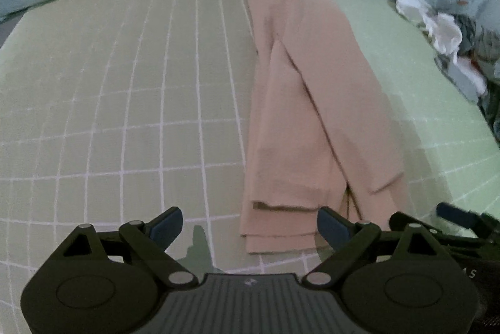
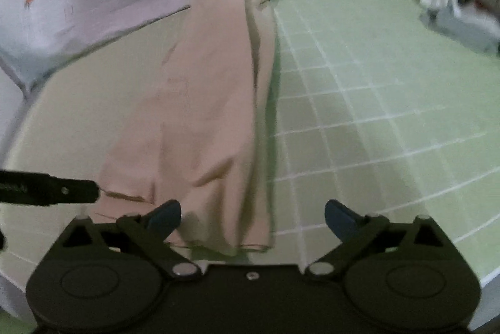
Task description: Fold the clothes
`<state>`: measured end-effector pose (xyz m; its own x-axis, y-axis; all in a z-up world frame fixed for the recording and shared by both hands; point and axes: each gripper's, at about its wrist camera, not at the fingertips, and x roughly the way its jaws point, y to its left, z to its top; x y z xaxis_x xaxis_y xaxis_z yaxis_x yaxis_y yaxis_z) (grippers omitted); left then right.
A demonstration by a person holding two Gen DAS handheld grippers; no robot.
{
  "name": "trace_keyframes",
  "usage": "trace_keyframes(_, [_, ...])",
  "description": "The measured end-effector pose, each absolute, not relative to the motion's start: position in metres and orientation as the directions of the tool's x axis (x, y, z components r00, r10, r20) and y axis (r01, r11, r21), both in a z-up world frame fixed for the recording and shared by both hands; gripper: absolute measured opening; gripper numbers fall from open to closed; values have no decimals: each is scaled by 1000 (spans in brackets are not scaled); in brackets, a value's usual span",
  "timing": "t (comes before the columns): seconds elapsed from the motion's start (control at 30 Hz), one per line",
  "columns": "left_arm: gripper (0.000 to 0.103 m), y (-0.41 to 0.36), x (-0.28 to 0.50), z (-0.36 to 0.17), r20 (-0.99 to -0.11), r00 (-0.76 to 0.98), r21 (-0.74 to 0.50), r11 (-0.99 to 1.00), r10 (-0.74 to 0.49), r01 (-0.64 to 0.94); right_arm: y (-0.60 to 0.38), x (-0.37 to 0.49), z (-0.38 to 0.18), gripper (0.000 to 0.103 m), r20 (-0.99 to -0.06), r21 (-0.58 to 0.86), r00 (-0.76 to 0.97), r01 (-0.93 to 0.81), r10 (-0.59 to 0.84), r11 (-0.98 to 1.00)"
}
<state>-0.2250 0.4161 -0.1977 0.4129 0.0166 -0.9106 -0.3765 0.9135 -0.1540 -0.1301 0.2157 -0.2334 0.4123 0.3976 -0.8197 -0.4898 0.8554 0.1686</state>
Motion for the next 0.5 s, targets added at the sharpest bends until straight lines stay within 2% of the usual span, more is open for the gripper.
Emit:
trace_keyframes(0.1, [93,414,-224,-206,-921,391,-143,921,11,-362,213,-127,-244,103,-842,186,383,-453,379,872])
trace_keyframes(0.4, [93,408,-214,-220,-933,361,-124,944,-5,-307,217,-115,-247,103,-826,240,401,-386,396,891])
trace_keyframes(0.5, [91,405,-208,-223,-934,356,-120,952,-13,-280,229,-117,-247,103,-846,184,399,-403,353,897])
